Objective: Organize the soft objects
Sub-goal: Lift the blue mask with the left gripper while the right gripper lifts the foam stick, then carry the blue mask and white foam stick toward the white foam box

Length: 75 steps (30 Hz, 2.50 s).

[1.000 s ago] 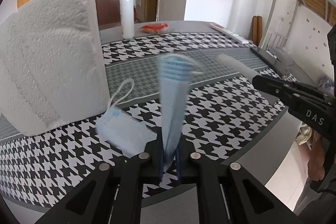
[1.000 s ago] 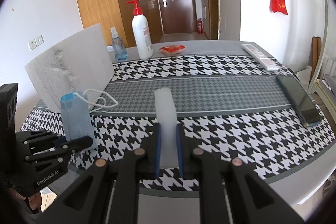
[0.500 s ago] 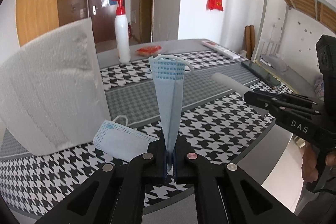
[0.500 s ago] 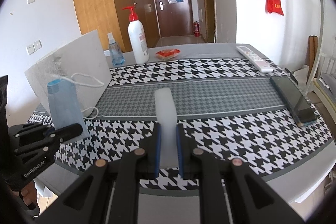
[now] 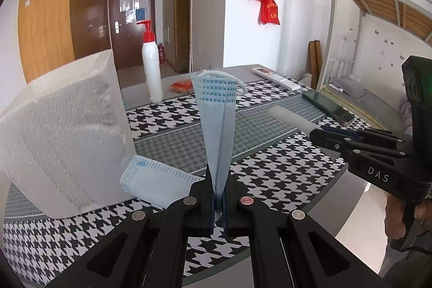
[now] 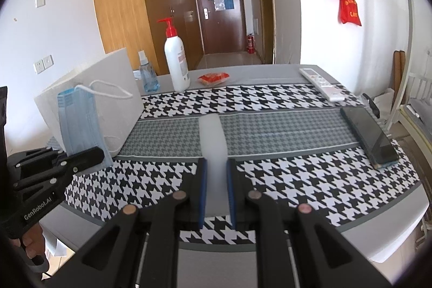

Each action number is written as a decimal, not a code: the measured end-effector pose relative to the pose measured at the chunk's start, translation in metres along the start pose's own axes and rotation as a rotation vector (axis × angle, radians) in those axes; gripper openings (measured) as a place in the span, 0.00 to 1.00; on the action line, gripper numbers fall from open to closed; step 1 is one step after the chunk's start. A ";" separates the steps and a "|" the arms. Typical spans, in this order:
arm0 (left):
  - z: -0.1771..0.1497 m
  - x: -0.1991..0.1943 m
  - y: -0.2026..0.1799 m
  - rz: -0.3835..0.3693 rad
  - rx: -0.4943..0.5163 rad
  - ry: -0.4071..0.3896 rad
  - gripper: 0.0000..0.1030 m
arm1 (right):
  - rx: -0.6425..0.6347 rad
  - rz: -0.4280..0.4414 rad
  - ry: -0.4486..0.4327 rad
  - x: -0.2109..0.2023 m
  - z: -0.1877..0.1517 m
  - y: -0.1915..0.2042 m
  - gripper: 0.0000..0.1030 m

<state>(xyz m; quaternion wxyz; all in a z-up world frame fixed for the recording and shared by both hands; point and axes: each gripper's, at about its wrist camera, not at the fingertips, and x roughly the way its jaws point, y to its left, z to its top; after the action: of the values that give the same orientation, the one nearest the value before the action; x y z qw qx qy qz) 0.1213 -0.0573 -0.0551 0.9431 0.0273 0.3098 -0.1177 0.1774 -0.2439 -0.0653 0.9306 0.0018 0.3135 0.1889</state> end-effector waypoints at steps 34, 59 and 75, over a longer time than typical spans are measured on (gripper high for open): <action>0.039 -0.025 0.000 0.028 0.040 -0.159 0.03 | -0.044 -0.014 -0.122 -0.033 0.029 0.010 0.16; 0.054 -0.039 -0.004 0.059 0.050 -0.232 0.03 | -0.056 -0.004 -0.190 -0.048 0.044 0.014 0.16; 0.065 -0.052 0.002 0.101 0.048 -0.282 0.03 | -0.074 0.022 -0.225 -0.054 0.054 0.023 0.16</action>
<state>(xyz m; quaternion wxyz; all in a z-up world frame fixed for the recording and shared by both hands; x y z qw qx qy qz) 0.1191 -0.0524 0.0283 0.9810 0.0487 0.1698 -0.0799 0.1613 -0.2358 0.0121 0.9572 -0.0081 0.2000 0.2090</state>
